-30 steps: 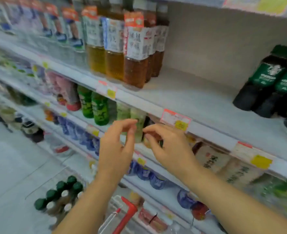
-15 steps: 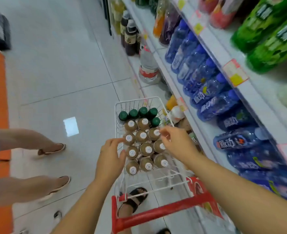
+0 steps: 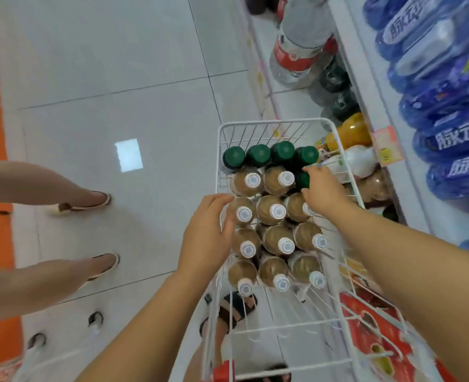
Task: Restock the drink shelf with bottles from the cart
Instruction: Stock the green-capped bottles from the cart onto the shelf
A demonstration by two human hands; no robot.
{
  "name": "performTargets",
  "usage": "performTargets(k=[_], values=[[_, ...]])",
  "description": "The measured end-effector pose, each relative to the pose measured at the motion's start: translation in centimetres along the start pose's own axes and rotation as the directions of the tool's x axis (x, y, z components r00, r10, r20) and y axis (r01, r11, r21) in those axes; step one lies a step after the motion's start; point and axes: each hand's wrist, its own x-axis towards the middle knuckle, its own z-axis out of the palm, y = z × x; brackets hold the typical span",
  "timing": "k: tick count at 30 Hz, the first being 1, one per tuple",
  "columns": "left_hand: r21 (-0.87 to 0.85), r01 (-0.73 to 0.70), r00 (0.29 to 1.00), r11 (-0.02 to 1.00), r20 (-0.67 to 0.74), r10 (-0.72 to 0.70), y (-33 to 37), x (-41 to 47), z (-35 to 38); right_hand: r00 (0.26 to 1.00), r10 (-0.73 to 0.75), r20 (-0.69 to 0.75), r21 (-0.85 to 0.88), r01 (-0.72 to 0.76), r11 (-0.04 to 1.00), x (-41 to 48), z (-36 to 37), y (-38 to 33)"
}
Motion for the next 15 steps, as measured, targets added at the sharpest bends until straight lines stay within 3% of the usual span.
performTargets(k=[5, 9, 12, 15], values=[[-0.004, -0.007, 1.0, 1.0, 0.029, 0.007, -0.5, 0.2, 0.3, 0.992, -0.088, -0.095, -0.047, 0.084, 0.995, -0.6, -0.1, 0.4], [0.032, 0.007, 1.0, 0.999, 0.014, -0.007, 1.3, 0.4, -0.3, 0.925, -0.16, -0.344, 0.106, 0.208, 0.972, -5.5, -4.6, 0.7], [-0.051, -0.115, 0.99, 0.992, 0.071, 0.119, 5.3, 0.8, -0.5, 0.842, -0.229, -0.489, 0.285, 0.402, 0.87, -9.6, -9.4, 0.6], [-0.168, -0.224, 0.949, 0.96, 0.188, 0.254, 8.8, 1.1, 0.1, 0.821, -0.266, -0.505, 0.451, 0.514, 0.73, -12.3, -13.2, -1.1]])
